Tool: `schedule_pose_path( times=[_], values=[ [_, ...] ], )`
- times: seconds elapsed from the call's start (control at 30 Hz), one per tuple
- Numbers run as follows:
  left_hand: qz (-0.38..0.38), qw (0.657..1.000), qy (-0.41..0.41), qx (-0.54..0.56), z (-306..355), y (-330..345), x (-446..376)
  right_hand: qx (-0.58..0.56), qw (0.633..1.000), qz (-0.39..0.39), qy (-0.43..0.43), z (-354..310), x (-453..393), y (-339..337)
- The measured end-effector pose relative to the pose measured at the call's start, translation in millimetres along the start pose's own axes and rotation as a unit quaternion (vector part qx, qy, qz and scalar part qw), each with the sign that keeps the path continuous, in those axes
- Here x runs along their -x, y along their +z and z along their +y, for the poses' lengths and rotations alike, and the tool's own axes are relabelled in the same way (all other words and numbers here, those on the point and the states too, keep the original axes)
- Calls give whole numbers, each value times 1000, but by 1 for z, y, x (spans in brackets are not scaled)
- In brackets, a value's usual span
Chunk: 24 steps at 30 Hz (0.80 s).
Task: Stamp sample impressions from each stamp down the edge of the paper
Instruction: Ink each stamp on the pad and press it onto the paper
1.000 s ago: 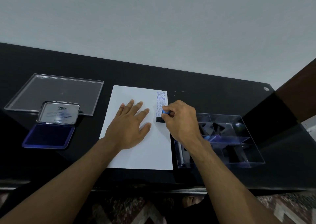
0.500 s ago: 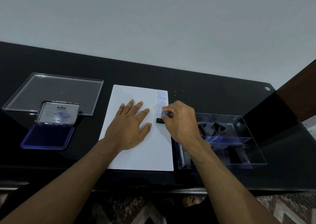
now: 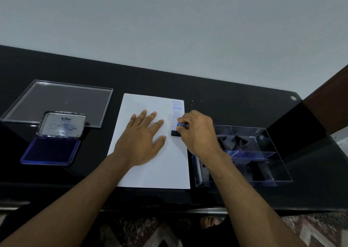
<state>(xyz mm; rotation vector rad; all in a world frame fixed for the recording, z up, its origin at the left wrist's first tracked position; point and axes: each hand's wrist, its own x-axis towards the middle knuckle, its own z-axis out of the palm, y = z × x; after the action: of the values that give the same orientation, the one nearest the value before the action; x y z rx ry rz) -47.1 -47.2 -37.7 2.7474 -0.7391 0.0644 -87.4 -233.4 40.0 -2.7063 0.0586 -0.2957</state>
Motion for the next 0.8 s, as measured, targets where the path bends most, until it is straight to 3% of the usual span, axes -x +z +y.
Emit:
schedule_pose_path(
  times=[0.8],
  values=[
    [-2, 1000, -2, 3, 0, -1, 0, -15, 999, -16, 32, -3, -3, -4]
  ],
)
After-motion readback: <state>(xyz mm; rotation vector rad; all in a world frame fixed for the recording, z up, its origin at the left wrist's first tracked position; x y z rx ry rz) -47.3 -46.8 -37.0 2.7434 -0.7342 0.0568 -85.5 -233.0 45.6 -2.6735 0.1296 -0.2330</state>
